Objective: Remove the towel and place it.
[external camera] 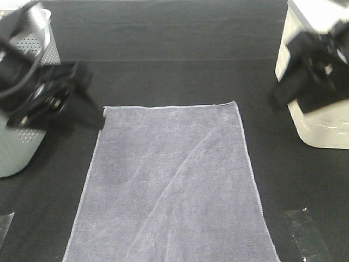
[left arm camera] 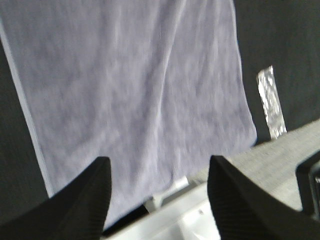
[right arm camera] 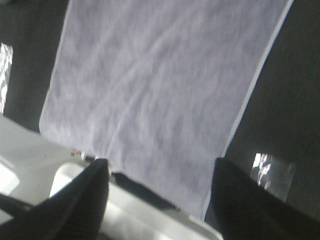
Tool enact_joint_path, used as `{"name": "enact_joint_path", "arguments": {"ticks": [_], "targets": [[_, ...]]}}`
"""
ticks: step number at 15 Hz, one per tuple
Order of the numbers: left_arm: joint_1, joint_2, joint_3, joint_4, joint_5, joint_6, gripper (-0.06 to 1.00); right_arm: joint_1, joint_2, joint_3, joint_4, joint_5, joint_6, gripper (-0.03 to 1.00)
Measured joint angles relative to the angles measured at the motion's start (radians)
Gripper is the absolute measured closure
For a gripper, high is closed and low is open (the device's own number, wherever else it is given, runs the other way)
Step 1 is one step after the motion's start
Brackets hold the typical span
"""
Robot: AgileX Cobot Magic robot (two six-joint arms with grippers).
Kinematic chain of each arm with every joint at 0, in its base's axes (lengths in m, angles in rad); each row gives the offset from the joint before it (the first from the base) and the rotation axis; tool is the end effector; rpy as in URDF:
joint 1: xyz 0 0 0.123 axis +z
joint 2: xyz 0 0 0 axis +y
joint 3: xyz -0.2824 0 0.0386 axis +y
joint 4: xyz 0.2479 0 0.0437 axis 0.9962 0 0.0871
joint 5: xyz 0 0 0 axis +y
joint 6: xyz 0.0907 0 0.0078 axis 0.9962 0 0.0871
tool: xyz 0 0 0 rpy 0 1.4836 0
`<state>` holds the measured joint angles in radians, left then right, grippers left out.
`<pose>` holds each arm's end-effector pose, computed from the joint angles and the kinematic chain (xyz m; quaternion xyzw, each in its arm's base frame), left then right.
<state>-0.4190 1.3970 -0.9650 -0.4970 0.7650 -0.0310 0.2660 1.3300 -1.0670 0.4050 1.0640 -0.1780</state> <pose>0.2395 -0.1396 0.2693 0.0506 0.9517 -0.2506 0.1698 0.2344 0.0964 0.3044 -0.1471 0.9573 0.1964 0.1529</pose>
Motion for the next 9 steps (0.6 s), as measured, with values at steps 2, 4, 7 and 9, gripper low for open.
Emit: {"name": "enact_joint_path", "arguments": {"ticks": [2,4,7,9], "targets": [[0.000,0.108,-0.111,0.065,-0.004,-0.002,0.41,0.000,0.095,-0.115,-0.024,-0.007,0.000,0.44],[0.000,0.245,-0.249,0.149,-0.004,-0.034,0.41,0.000,0.209,-0.215,-0.042,-0.024,0.000,0.46],[0.000,0.455,-0.508,0.358,0.037,-0.139,0.41,0.000,0.393,-0.354,-0.071,-0.064,0.000,0.48],[0.006,0.566,-0.644,0.469,0.103,-0.198,0.41,0.000,0.486,-0.413,-0.082,-0.114,0.000,0.48]]}}
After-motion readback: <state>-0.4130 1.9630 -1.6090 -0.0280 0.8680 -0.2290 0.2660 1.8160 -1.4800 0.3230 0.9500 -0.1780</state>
